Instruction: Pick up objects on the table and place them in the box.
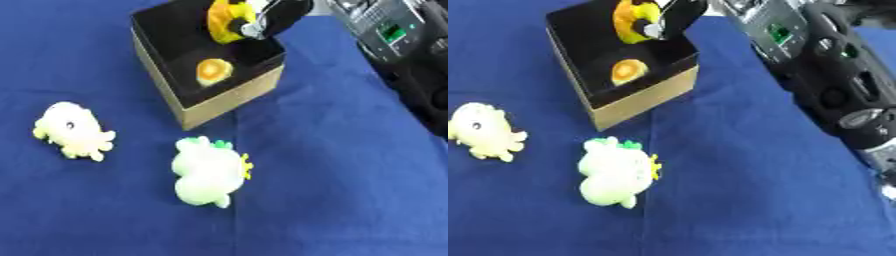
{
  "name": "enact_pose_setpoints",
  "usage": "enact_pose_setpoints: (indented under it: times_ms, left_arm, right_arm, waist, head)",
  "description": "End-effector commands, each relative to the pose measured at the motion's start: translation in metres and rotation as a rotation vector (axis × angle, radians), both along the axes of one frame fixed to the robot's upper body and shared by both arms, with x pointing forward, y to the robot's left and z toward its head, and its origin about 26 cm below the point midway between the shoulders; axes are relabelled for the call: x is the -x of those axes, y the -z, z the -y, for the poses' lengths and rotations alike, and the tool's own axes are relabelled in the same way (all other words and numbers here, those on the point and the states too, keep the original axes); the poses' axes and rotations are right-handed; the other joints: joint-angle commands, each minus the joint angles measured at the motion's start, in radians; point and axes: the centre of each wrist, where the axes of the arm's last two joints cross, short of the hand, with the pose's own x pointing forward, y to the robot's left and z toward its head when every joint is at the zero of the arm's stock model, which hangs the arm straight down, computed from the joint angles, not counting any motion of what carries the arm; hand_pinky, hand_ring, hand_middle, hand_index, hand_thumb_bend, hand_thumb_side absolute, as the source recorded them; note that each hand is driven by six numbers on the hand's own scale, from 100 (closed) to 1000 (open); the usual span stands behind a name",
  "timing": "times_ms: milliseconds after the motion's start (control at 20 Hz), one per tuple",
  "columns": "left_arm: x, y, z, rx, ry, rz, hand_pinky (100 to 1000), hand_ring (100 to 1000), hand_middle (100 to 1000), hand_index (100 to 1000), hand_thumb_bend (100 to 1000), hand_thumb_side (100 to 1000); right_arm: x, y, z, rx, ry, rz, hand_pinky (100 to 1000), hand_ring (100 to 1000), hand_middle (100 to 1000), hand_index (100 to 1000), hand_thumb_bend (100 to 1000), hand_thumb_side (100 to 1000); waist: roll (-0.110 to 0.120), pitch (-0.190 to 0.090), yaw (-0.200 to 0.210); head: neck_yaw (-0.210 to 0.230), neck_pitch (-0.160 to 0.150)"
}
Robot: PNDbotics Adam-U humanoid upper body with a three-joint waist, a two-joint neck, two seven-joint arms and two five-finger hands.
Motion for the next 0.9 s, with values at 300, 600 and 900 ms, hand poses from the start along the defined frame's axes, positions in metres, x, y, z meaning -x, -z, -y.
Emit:
enact_pose_setpoints:
  times_ms: [300, 600, 900]
  left_arm:
    - [0.002, -0.008, -0.001, -0.017, 0.008, 0.021, 754, 611, 613, 810, 330, 512]
    - [0.003, -0.007, -0.001, -0.016, 0.004, 0.015, 754, 610, 613, 810, 333, 510]
    - [0.004, -0.004, -0.004, -0.012, -0.012, 0.008, 755, 611, 613, 810, 338, 506]
  right_arm:
    - [-0.003, -0.003, 0.002, 0.001, 0.023, 0.036, 831, 844, 767, 783, 428, 100]
    - [0.004, -0.008, 0.005, -0.015, 0.022, 0.063, 831, 846, 771, 785, 418, 100]
    - [0.057, -0.024, 0.001, -0.009, -0.105, 0.125, 827, 830, 741, 778, 397, 100]
  waist:
    - [0.011, -0.023, 0.004]
    - [0.016, -0.034, -0.004]
    - [0.027, -0.055, -0.028]
  head:
    - [-0.001, -0.012]
    - [0.006, -0.007]
    - [0.031, 0.013]
